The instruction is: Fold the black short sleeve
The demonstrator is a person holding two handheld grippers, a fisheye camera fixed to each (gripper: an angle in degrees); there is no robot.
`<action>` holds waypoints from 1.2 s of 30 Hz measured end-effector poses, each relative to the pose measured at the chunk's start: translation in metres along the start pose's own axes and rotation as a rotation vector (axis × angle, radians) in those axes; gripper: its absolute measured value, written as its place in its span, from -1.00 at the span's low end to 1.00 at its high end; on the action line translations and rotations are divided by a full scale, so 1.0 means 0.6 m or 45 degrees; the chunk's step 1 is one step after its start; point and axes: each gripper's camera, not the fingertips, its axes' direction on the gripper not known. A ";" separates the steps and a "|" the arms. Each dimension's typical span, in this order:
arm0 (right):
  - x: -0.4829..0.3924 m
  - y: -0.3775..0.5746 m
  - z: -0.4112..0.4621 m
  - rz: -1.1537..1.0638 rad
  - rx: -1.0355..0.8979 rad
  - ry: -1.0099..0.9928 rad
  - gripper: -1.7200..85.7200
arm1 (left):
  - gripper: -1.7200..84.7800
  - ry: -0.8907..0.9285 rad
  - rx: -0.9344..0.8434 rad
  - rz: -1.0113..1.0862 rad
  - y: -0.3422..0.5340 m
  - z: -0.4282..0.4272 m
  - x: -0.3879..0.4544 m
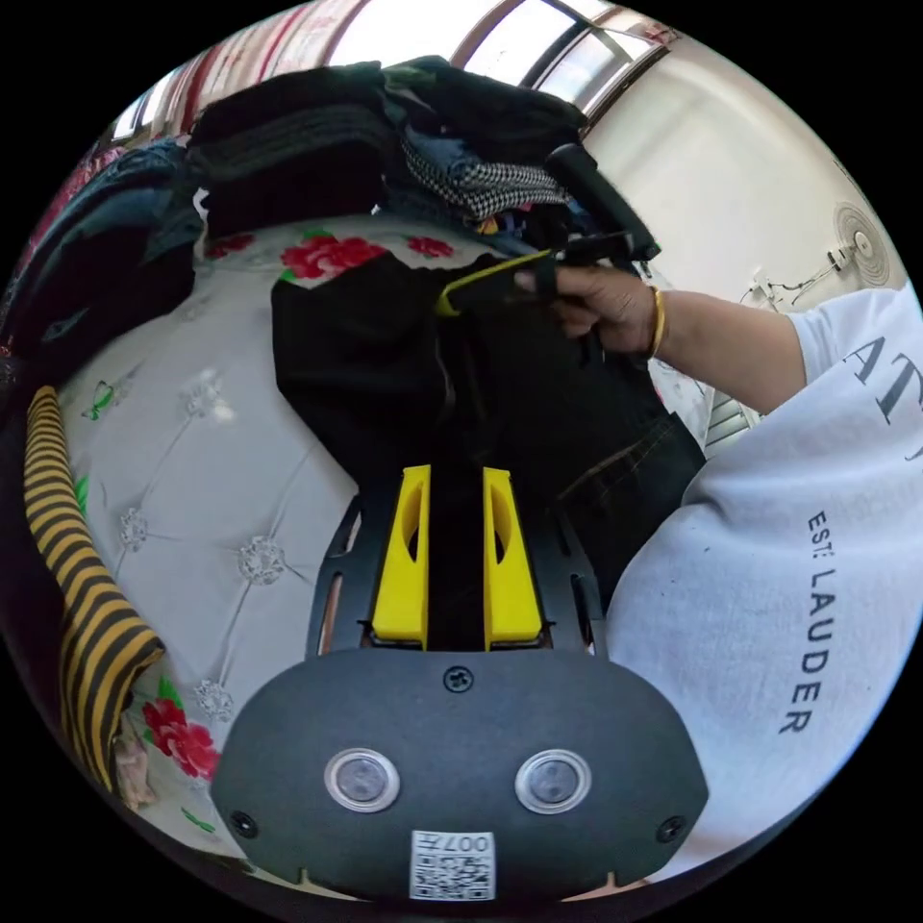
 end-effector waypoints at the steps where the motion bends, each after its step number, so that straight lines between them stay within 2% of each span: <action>1: 0.002 0.014 -0.032 0.000 0.066 0.002 -0.95 | -0.78 0.011 -0.050 -0.010 -0.002 0.029 0.004; 4: 0.040 0.059 -0.101 0.144 0.161 -0.051 -0.94 | -0.77 0.048 -0.060 0.045 -0.008 0.079 0.036; 7: 0.081 0.105 -0.138 0.332 0.117 -0.107 -0.90 | -0.76 0.040 -0.037 0.054 -0.021 0.116 0.058; 10: 0.073 0.140 -0.188 0.345 0.191 -0.130 -0.89 | -0.76 0.033 -0.009 0.068 -0.039 0.150 0.073; 14: 0.043 0.164 -0.232 0.295 0.233 -0.210 -0.87 | -0.75 0.066 -0.119 0.176 -0.064 0.246 0.115; 17: 0.034 0.179 -0.240 0.335 0.154 -0.221 -0.86 | -0.74 0.097 -0.227 0.272 -0.062 0.321 0.157; 19: 0.035 0.201 -0.272 0.389 0.206 -0.232 -0.86 | -0.76 0.047 -0.206 0.295 -0.054 0.342 0.174; 22: 0.036 0.265 -0.352 0.460 0.326 -0.251 -0.86 | -0.78 0.083 -0.214 0.252 -0.056 0.351 0.189; 26: 0.036 0.420 -0.503 0.643 0.533 -0.124 -0.86 | -0.81 0.205 0.073 0.351 -0.079 0.289 0.238; 31: 0.059 0.647 -0.636 1.131 0.757 0.121 -0.87 | -0.76 0.236 -0.031 0.453 -0.177 0.397 0.265; 32: 0.071 0.696 -0.653 1.264 0.826 0.081 -0.87 | -0.76 0.264 -0.071 0.473 -0.213 0.435 0.275; 36: 0.083 0.762 -0.674 1.348 1.020 -0.156 -0.89 | -0.75 0.315 -0.136 0.596 -0.329 0.542 0.347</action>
